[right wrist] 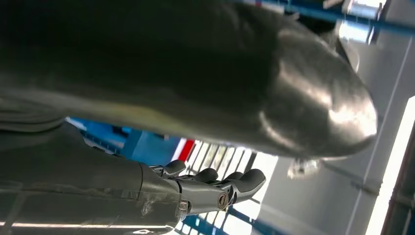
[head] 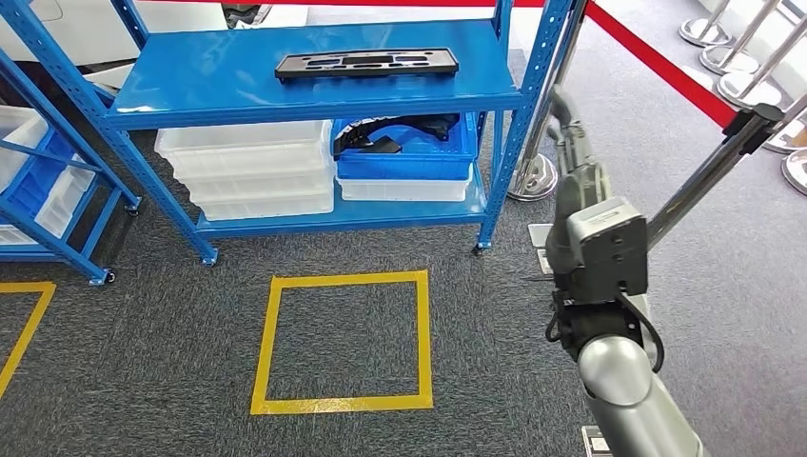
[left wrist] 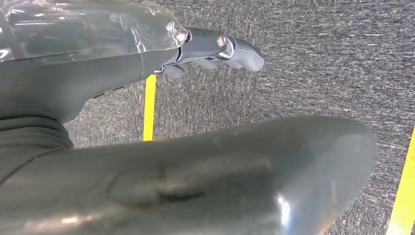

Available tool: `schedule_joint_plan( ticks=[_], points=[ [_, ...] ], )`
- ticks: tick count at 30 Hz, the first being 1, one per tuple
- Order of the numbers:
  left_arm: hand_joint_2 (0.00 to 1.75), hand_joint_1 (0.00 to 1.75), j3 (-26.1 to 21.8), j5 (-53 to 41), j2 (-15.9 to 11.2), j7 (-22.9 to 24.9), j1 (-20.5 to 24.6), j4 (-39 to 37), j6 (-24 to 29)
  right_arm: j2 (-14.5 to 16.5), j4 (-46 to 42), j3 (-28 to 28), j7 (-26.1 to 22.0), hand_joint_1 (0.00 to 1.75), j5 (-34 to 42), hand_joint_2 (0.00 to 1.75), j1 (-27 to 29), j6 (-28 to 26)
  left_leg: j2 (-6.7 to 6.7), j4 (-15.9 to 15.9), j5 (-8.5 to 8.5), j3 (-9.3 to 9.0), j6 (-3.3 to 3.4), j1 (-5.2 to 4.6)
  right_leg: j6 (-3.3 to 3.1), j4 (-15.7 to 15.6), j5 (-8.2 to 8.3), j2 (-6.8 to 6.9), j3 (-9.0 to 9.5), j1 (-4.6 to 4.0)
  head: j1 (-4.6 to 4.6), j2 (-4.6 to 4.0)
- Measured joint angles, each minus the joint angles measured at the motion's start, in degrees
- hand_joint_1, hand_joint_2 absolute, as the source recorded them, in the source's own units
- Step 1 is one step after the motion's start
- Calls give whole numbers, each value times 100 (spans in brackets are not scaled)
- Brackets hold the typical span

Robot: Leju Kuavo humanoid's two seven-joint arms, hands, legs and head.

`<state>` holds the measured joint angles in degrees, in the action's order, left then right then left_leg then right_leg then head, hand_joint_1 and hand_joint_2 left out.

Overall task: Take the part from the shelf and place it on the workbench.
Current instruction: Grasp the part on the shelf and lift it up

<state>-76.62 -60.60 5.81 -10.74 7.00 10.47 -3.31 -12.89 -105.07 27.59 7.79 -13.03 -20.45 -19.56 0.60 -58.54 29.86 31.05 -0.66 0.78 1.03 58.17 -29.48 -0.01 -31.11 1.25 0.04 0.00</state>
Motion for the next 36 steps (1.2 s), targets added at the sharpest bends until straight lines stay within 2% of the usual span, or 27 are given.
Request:
schedule_joint_plan(
  ticks=[2, 5, 6, 8, 9, 10, 11, 12, 13, 14, 15, 16, 19, 21, 22, 24, 25, 26, 27, 28, 30, 31, 33, 35, 36],
  points=[
    [0, 0, -21, -7, 0, 2, 1, 0, 1, -9, 50, 201, 1, 0, 191, 0, -27, 128, 1, -11, 5, 8, 25, -16, 29, -13, 7, 1, 2, 15, -9, 0],
    [0, 0, -60, -13, 0, 5, 2, -1, -2, -39, 106, 406, -9, 0, 381, 0, -83, 263, -16, 118, -53, -50, 112, 21, 90, 51, -48, 0, -12, 9, -2, 0],
    [0, 0, -70, -14, 0, 4, 2, -1, -5, -53, 118, 455, -15, 0, 396, 0, -98, 282, -26, 173, -79, -79, 140, 43, 100, 239, -149, 0, -102, 5, 23, 0],
    [0, 0, -86, -14, 1, 3, 1, -2, -10, -74, 146, 550, -21, 0, 389, 0, -107, 304, -40, 211, -90, -104, 166, 57, 109, 938, -446, -1, -483, 13, 87, 0],
    [0, 0, -91, -14, 2, 3, 1, -2, -10, -81, 161, 593, -22, 0, 381, 0, -103, 311, -44, 208, -83, -105, 169, 59, 117, 1290, -542, -1, -695, 19, 108, 0],
    [0, 0, -96, -14, 2, 3, 0, -2, -10, -93, 177, 633, -21, 0, 375, 0, -96, 315, -43, 204, -69, -113, 166, 62, 125, 1493, -537, 0, -841, 26, 125, 0],
    [0, 0, -101, -14, 3, 3, -2, -3, -10, -104, 191, 668, -21, 0, 371, 0, -93, 317, -39, 198, -49, -128, 152, 70, 132, 1474, -413, 1, -882, 36, 143, 0],
    [0, 0, -107, -14, 5, 3, -3, -5, -10, -114, 202, 700, -20, 0, 367, 0, -94, 318, -33, 184, -20, -151, 128, 82, 138, 1232, -188, 2, -812, 47, 164, 0],
    [0, 0, -111, -14, 7, 3, -5, -8, -11, -121, 210, 727, -20, 0, 362, 0, -96, 320, -26, 162, 20, -176, 93, 96, 145, 863, 49, 5, -677, 58, 189, -1],
    [0, 0, -116, -14, 8, 3, -5, -10, -11, -125, 219, 749, -20, 0, 357, 0, -97, 321, -19, 132, 62, -187, 49, 98, 154, 540, 208, 6, -549, 55, 213, -1],
    [0, 0, -118, -14, 8, 1, -2, -13, -11, -128, 227, 769, -19, 0, 352, 0, -102, 323, -14, 97, 100, -180, 5, 93, 136, 304, 277, 2, -458, 50, 236, -1],
    [0, 0, -119, -14, 7, -1, 3, -14, -10, -131, 234, 787, -16, 0, 349, 0, -102, 324, -11, 73, 122, -165, -37, 87, 107, 204, 263, -4, -428, 37, 237, -1],
    [0, 0, -121, -20, 11, -6, 16, -27, -10, -156, 248, 830, -12, 0, 340, 0, -106, 325, -16, 65, 168, -173, -144, 102, -27, 183, 186, -27, -422, 8, 177, 0],
    [0, 0, -121, -28, 14, -10, 29, -37, -10, -164, 249, 845, -14, 0, 333, 0, -123, 326, -25, -185, 316, -89, -190, 108, -96, 154, 162, -19, -369, 14, 106, 0],
    [0, 0, -121, -31, 14, -13, 33, -39, -9, -166, 249, 856, -15, 0, 330, 0, -129, 326, -29, -494, 446, 62, -197, 104, -129, 145, 145, -10, -339, 12, 59, 0],
    [0, 0, -122, -32, 13, -15, 26, -40, -8, -169, 254, 881, -16, 0, 328, 0, -132, 327, -30, -1276, 682, 520, -190, 84, -189, 143, 99, 2, -291, -16, -30, 0],
    [0, 0, -122, -32, 14, -15, 15, -41, -8, -170, 259, 893, -15, 0, 328, 0, -130, 327, -30, -1530, 691, 706, -176, 74, -208, 143, 74, -1, -259, -34, -61, 0],
    [0, 0, -123, -34, 14, -15, 5, -43, -9, -171, 263, 900, -14, 0, 327, 0, -129, 327, -30, -1588, 594, 802, -154, 62, -219, 143, 47, -7, -221, -52, -84, 0],
    [0, 0, -123, -37, 14, -16, -1, -44, -9, -171, 267, 905, -11, 0, 323, 0, -129, 326, -30, -1420, 387, 791, -119, 46, -222, 144, 17, -15, -174, -68, -104, 0],
    [0, 0, -123, -40, 13, -18, -4, -45, -10, -171, 268, 910, -8, 0, 316, 0, -130, 326, -29, -1081, 116, 699, -74, 23, -219, 143, -18, -22, -120, -79, -126, 0],
    [0, 0, -125, -46, 8, -22, -3, -48, -12, -173, 272, 921, 9, 0, 294, 0, -133, 325, -25, -445, -220, 475, 15, -35, -191, 142, -79, -34, -48, -99, -156, 0],
    [0, 0, -125, -48, 5, -26, -1, -49, -16, -174, 274, 927, 22, 0, 283, 0, -133, 324, -26, -261, -259, 410, 45, -59, -168, 140, -97, -41, -38, -100, -168, 0],
    [0, 0, -126, -51, 4, -32, -1, -50, -26, -179, 275, 935, 63, 0, 259, 0, -130, 320, -29, -140, -212, 373, 77, -86, -108, 118, -110, -56, -41, -94, -179, 0],
    [0, 0, -126, -56, 5, -36, -2, -50, -43, -197, 274, 938, 93, 0, 233, 0, -125, 309, -37, -56, -215, 323, 119, -53, -46, 143, -160, -47, -29, -88, -170, 0],
    [0, 0, -126, -58, 6, -38, -1, -50, -52, -208, 274, 939, 101, 0, 223, 0, -123, 301, -41, -10, -219, 285, 145, -30, -19, 278, -243, -41, -77, -89, -149, -1]
  ],
)
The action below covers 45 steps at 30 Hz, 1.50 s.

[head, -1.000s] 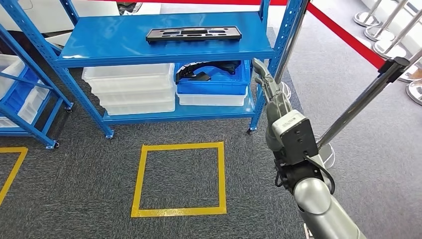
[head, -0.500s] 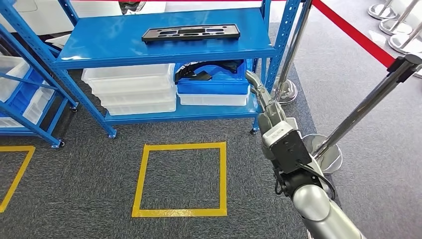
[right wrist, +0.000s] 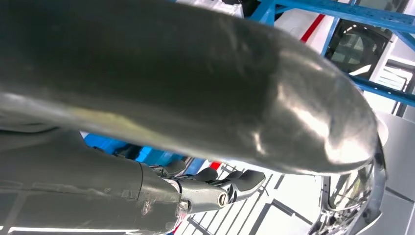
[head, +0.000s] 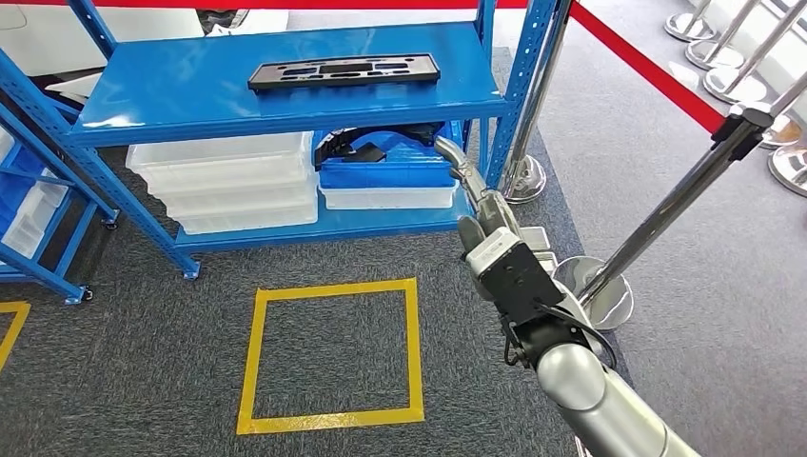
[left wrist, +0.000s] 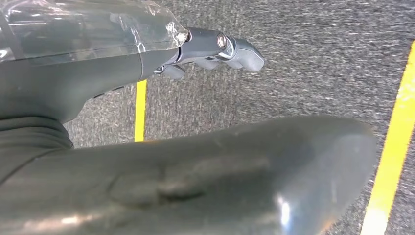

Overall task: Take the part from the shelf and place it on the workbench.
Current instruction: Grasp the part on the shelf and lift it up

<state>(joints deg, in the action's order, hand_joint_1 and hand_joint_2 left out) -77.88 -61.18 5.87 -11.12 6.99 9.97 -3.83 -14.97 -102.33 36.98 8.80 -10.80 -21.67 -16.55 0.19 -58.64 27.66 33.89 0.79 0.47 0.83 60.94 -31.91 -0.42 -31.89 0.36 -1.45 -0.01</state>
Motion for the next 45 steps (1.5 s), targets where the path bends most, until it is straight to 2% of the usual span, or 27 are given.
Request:
schedule_joint_plan(
  ticks=[1, 3, 4, 5, 6, 8, 10, 12, 15, 16, 18, 19, 20, 21, 23, 25, 29, 31, 34, 35, 36, 37, 38, 40, 41, 43, 45],
  points=[
    [0, 0, 0, -3, 1, -2, 1, 0, -9, -10, -1, 1, 5, 0, -8, 0, 7, -7, -6, 33, 1, -37, 24, 18, 22, 251, -127, 6, -115, 6, 36, 0],
    [0, 0, 0, -7, 1, -5, 3, 0, -17, -30, -1, 2, 18, 0, -19, 0, 42, -17, -11, 40, 31, -74, 54, 18, 55, 979, -404, 11, -521, 22, 116, 0],
    [0, 0, 0, -9, 1, -8, 2, 0, -20, -38, -1, 2, 23, 0, -23, 0, 68, -19, -13, 37, 52, -91, 61, 18, 69, 1259, -451, 13, -709, 31, 147, 1],
    [0, 0, 0, -11, 1, -11, -1, 0, -22, -47, -1, 2, 27, 0, -30, 0, 89, -20, -12, 32, 76, -115, 60, 18, 77, 1363, -393, 13, -818, 39, 175, 1],
    [0, 0, 0, -15, 1, -15, -2, -1, -25, -54, -1, 2, 29, 0, -36, 0, 101, -20, -9, 26, 106, -148, 53, 20, 78, 1241, -218, 15, -818, 43, 203, 1],
    [0, 0, 0, -23, 3, -22, -4, -2, -27, -62, 0, 2, 29, 0, -45, 0, 105, -20, -3, 13, 182, -231, 15, 25, 60, 539, 257, 21, -561, 47, 257, 1],
    [0, 0, 0, -34, 5, -28, 8, -2, -28, -67, -2, 4, 32, 0, -48, 0, 106, -24, 2, -15, 248, -270, -50, 16, 19, -3, 463, 21, -341, 25, 288, 1],
    [0, 0, 0, -43, 5, -34, 22, -2, -28, -78, -5, 6, 35, 0, -51, 0, 110, -32, 1, -18, 273, -273, -115, 7, -37, -97, 423, 7, -312, -4, 279, 1],
    [0, 0, 1, -53, 11, -41, 34, -5, -30, -94, -18, 7, 37, 0, -86, 0, 116, -49, -1, -162, 391, -254, -210, 21, -127, -155, 410, 7, -252, 22, 235, 0],
    [0, 0, 1, -56, 15, -45, 36, -7, -31, -96, -25, 7, 39, 0, -104, 0, 118, -56, -1, -395, 511, -155, -238, 26, -156, -178, 403, 14, -219, 34, 201, 0],
    [0, 0, 1, -58, 17, -51, 29, -9, -32, -98, -33, 7, 50, 0, -132, 0, 133, -66, -3, -1110, 793, 220, -273, 30, -204, -183, 365, 28, -173, 31, 122, 0],
    [0, 0, 1, -59, 17, -52, 23, -9, -33, -100, -33, 7, 58, 0, -137, 0, 145, -67, -3, -1436, 875, 417, -282, 32, -217, -182, 345, 30, -151, 28, 96, 0],
    [0, 0, 0, -60, 17, -53, 17, -11, -33, -101, -33, 7, 67, 0, -142, 0, 156, -67, -3, -1603, 854, 545, -284, 32, -221, -180, 323, 26, -125, 26, 75, -1],
    [0, 0, 0, -60, 18, -54, 13, -13, -34, -102, -33, 7, 73, 0, -144, 0, 164, -68, -3, -1571, 726, 581, -278, 33, -217, -179, 298, 20, -91, 26, 54, 0],
    [0, 0, 0, -61, 17, -58, 12, -16, -34, -103, -36, 7, 78, 0, -151, 0, 169, -68, -2, -919, 249, 365, -238, 30, -194, -178, 236, 6, -2, 27, 3, 0],
    [0, 0, 0, -62, 17, -64, 19, -18, -34, -103, -38, 7, 80, 0, -156, 0, 163, -70, 3, -321, -12, 135, -178, 10, -147, -177, 181, -3, 50, 16, -40, 0],
    [0, 0, 1, -65, 21, -72, 18, -22, -35, -106, -60, 7, 85, 0, -156, 0, 160, -78, 7, -104, 25, 56, -66, -9, -19, -182, 128, -16, 57, 7, -36, 1],
    [0, 0, 0, -65, 22, -76, 22, -23, -38, -116, -78, 7, 83, 0, -160, 0, 153, -79, 1, -46, 29, -5, -5, 25, 39, 73, -33, -7, -29, 9, 14, 1],
    [0, 0, 1, -65, 22, -79, 31, -24, -44, -136, -84, 7, 84, 0, -162, 0, 169, -79, -8, -29, 69, -61, 62, 22, 90, 1159, -462, 5, -618, 22, 131, 1],
    [0, 0, 1, -65, 22, -79, 30, -24, -45, -142, -84, 7, 85, 0, -162, 0, 181, -79, -8, -30, 86, -80, 73, 16, 96, 1404, -483, 5, -789, 23, 161, 1],
    [0, 0, 1, -65, 22, -79, 28, -25, -45, -145, -84, 7, 86, 0, -161, 0, 189, -79, -6, -31, 107, -105, 76, 12, 92, 1435, -383, 6, -859, 23, 188, 1],
    [0, 0, 0, -65, 22, -79, 26, -25, -46, -146, -84, 7, 86, 0, -162, 0, 192, -79, -1, -32, 131, -141, 73, 9, 78, 1229, -173, 7, -811, 22, 211, 1],
    [0, 0, 0, -65, 23, -79, 26, -26, -48, -147, -84, 7, 86, 0, -162, 0, 192, -79, 4, -32, 160, -184, 64, 6, 56, 843, 100, 10, -668, 21, 238, 1],
    [0, 0, 1, -65, 25, -79, 27, -29, -52, -148, -85, 7, 87, 0, -161, 0, 184, -79, 13, -40, 219, -241, 23, -7, 2, 131, 418, 13, -372, -1, 275, 0],
    [0, 0, 2, -65, 26, -80, 29, -30, -55, -149, -86, 7, 88, 0, -157, 0, 179, -79, 15, -43, 238, -250, -4, -10, -21, -58, 459, 11, -296, -15, 284, 0],
    [0, 0, 2, -65, 27, -83, 36, -31, -58, -156, -88, 7, 89, 0, -145, 0, 168, -79, 14, -28, 255, -256, -64, -10, -63, -148, 424, -4, -267, -32, 272, 1],
    [0, 0, 2, -66, 29, -89, 41, -32, -62, -166, -96, 7, 89, 0, -133, 0, 164, -80, 9, -76, 313, -275, -125, -9, -113, -205, 427, -4, -216, 4, 257, 1]
  ],
)
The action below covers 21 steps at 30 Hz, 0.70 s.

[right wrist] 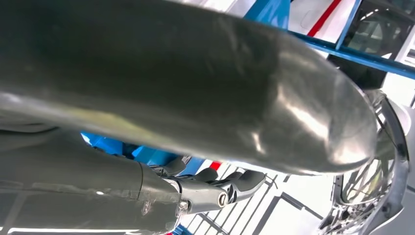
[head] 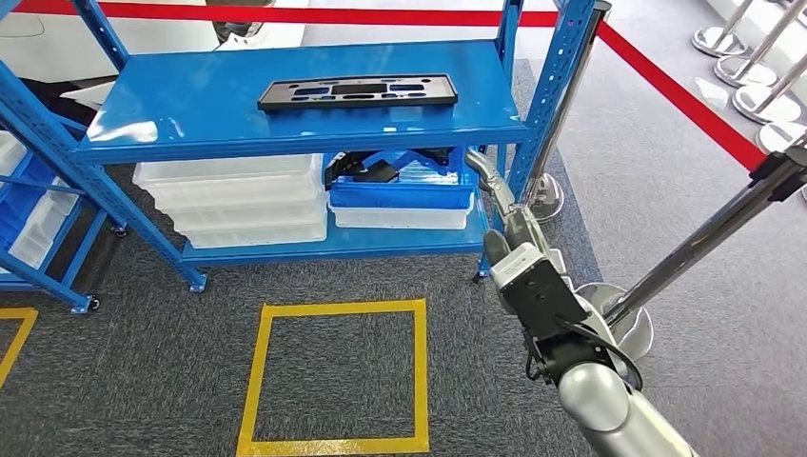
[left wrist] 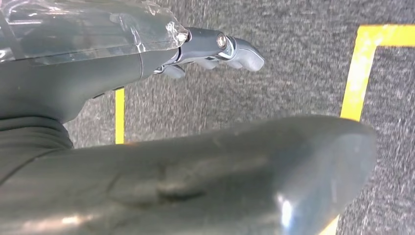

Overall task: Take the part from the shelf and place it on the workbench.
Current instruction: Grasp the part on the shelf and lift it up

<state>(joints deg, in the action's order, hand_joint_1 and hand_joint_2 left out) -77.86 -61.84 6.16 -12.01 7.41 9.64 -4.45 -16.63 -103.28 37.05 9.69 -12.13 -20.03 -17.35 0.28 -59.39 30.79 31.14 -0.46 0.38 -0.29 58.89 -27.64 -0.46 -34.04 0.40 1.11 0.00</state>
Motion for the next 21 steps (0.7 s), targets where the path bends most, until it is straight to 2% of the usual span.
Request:
schedule_joint_plan(
  ticks=[2, 4, 5, 6, 7, 9, 10, 11, 14, 16, 17, 19, 20, 21],
  points=[
    [0, 0, 0, -1, 3, -7, 9, -3, -3, -2, -9, 0, 0, 0, 12, 0, -17, -8, -4, -417, 220, 169, -56, 9, -50, -60, -6, 19, 74, 35, -60, 0],
    [0, 0, 0, -2, 3, -12, 5, -5, -5, -5, -10, 0, 0, 0, 25, 0, -28, -16, -7, -1158, 509, 573, -100, 29, -82, -68, -39, 32, 115, 36, -139, -1],
    [0, 0, 0, -2, 2, -13, -4, -5, -5, -6, -10, 0, 1, 0, 32, 0, -27, -18, -7, -1437, 565, 752, -116, 40, -88, -68, -58, 33, 132, 37, -167, -1],
    [0, 0, -1, -4, 2, -15, -13, -5, -7, -9, -10, 0, 1, 0, 40, 0, -26, -20, -7, -1531, 507, 846, -129, 51, -85, -67, -79, 29, 155, 40, -187, -1],
    [0, 0, 0, -6, 2, -16, -18, -5, -9, -12, -10, 0, 1, 0, 49, 0, -26, -23, -7, -1405, 340, 831, -136, 63, -74, -66, -104, 24, 187, 45, -210, -1],
    [0, 0, 0, -13, 2, -25, -20, -5, -14, -18, -10, 0, 0, 0, 62, 0, -28, -33, -5, -699, -126, 566, -136, 85, -29, -61, -169, 16, 271, 53, -260, -1],
    [0, 0, 1, -18, 2, -31, -18, -6, -16, -21, -10, 0, 1, 0, 67, 0, -32, -40, -2, -356, -270, 433, -125, 80, 4, -48, -202, 9, 295, 48, -290, -1],
    [0, 0, 1, -22, 2, -37, -18, -7, -18, -24, -10, 0, 0, 0, 69, 0, -37, -45, 0, -135, -336, 352, -106, 74, 39, -42, -224, 3, 304, 41, -308, -1],
    [0, 0, 1, -31, 2, -48, -31, -7, -21, -27, -12, 0, -1, 0, 72, 0, -48, -54, 1, -19, -297, 325, -1, 49, 139, -65, -255, -8, 310, 35, -278, 0],
    [0, 0, 1, -34, 2, -55, -34, -7, -26, -36, -15, 0, -3, 0, 69, 0, -58, -58, -3, 24, -289, 281, 79, 57, 198, 86, -364, 5, 276, 47, -234, 0],
    [0, 0, 1, -36, 2, -57, -29, -7, -28, -42, -18, 0, -4, 0, 67, 0, -64, -60, -7, 43, -283, 255, 113, 64, 218, 333, -491, 12, 165, 48, -203, 0],
    [0, 0, 1, -38, 2, -62, -22, -7, -30, -57, -19, 0, -4, 0, 66, 0, -67, -62, -10, 51, -254, 222, 164, 52, 234, 1121, -799, 21, -263, 47, -117, 0],
    [0, 0, 1, -39, 2, -63, -21, -7, -30, -65, -19, 1, -3, 0, 66, 0, -62, -64, -10, 50, -236, 205, 181, 40, 235, 1479, -891, 21, -487, 45, -83, 0],
    [0, 0, 1, -39, 2, -64, -23, -7, -31, -71, -19, 1, -3, 0, 66, 0, -57, -66, -8, 49, -216, 180, 194, 26, 226, 1654, -864, 21, -632, 44, -55, 0]
  ],
)
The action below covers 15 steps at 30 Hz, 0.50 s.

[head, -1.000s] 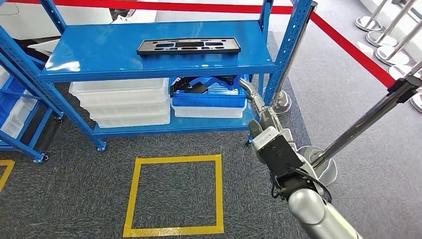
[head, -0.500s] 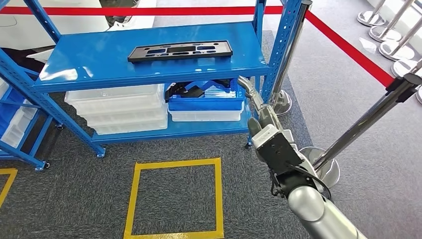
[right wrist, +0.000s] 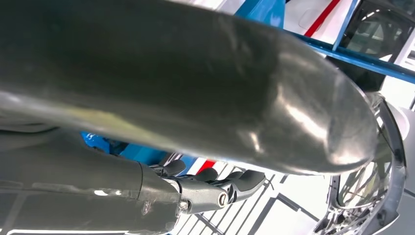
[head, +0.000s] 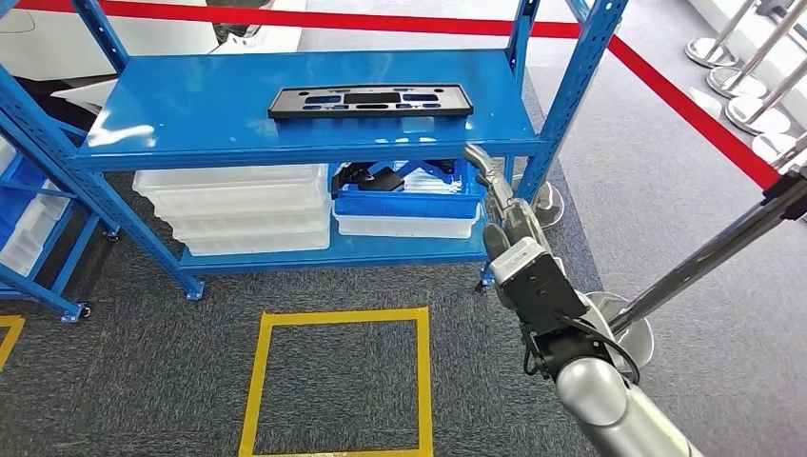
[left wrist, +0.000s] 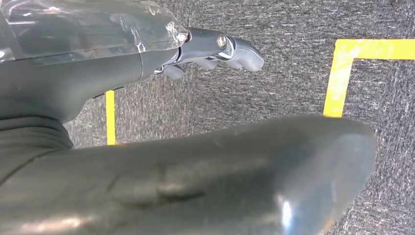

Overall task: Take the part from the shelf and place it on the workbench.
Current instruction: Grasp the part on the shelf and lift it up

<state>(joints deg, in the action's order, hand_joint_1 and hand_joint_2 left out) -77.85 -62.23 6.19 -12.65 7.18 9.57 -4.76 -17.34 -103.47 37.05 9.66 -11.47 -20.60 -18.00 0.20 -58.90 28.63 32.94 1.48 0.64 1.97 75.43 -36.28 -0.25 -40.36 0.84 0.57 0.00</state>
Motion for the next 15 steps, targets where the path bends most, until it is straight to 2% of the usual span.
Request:
schedule_joint_plan(
  ticks=[1, 2, 3, 4, 5, 7, 9, 11, 12, 14, 15],
  points=[
    [0, 0, 0, -1, 0, -1, -2, 0, -1, -4, 0, 1, 0, 0, 0, 0, 2, -1, 4, 0, 25, -34, 6, -13, -21, -62, 146, 0, -30, -4, 19, 0],
    [0, 0, -1, -2, 0, -1, -4, 0, -2, -5, 0, 1, 0, 0, 0, 0, 2, -3, 9, -1, 53, -79, 5, -25, -55, -340, 386, 0, 51, -15, 41, 0],
    [0, 0, -1, -3, 1, -1, -5, 0, -2, -6, 0, 1, 0, 0, 0, 0, 0, -4, 14, 1, 85, -126, 0, -34, -103, -753, 653, 0, 197, -34, 62, -1],
    [0, 0, -1, -3, 3, -1, -4, -2, -3, -8, 0, 2, 0, 0, 1, 0, -1, -7, 17, -2, 119, -163, -17, -48, -149, -1125, 833, 3, 346, -58, 71, -1],
    [0, 0, -1, -4, 5, -3, 1, -3, -4, -9, 0, 2, -1, 0, 1, 0, -5, -10, 21, -3, 146, -184, -40, -53, -186, -1401, 932, 5, 462, -81, 79, -1],
    [0, 0, 0, -4, 7, -6, 9, -7, -5, -11, 0, 1, -1, 0, 1, 0, -12, -19, 18, 12, 178, -203, -97, -52, -226, -1589, 915, 1, 546, -114, 77, 0],
    [0, 0, 0, -5, 5, -8, 16, -7, -5, -13, 0, 1, -3, 0, -1, 0, -13, -26, 12, 16, 213, -237, -163, -49, -256, -1665, 911, -7, 595, -88, 75, 0],
    [0, 0, 0, -7, 7, -10, 24, -9, -8, -14, 0, 2, -13, 0, -3, 0, -18, -33, 7, -265, 375, -149, -228, -48, -297, -1742, 907, 7, 677, -44, 22, -1],
    [0, 0, 0, -8, 7, -11, 23, -10, -8, -13, 0, 2, -19, 0, -4, 0, -19, -36, 6, -570, 512, -6, -253, -33, -313, -1759, 894, 19, 713, -39, -12, -1],
    [0, 0, 0, -8, 6, -11, 13, -11, -5, -13, 0, 2, -24, 0, -4, 0, -19, -38, 3, -1275, 752, 404, -299, -4, -338, -1761, 848, 30, 761, -36, -75, -1],
    [0, 0, 0, -8, 5, -11, 3, -11, -3, -13, 0, 2, -25, 0, -4, 0, -16, -38, 3, -1473, 751, 555, -317, 11, -337, -1758, 820, 29, 788, -33, -94, 0]
  ],
)
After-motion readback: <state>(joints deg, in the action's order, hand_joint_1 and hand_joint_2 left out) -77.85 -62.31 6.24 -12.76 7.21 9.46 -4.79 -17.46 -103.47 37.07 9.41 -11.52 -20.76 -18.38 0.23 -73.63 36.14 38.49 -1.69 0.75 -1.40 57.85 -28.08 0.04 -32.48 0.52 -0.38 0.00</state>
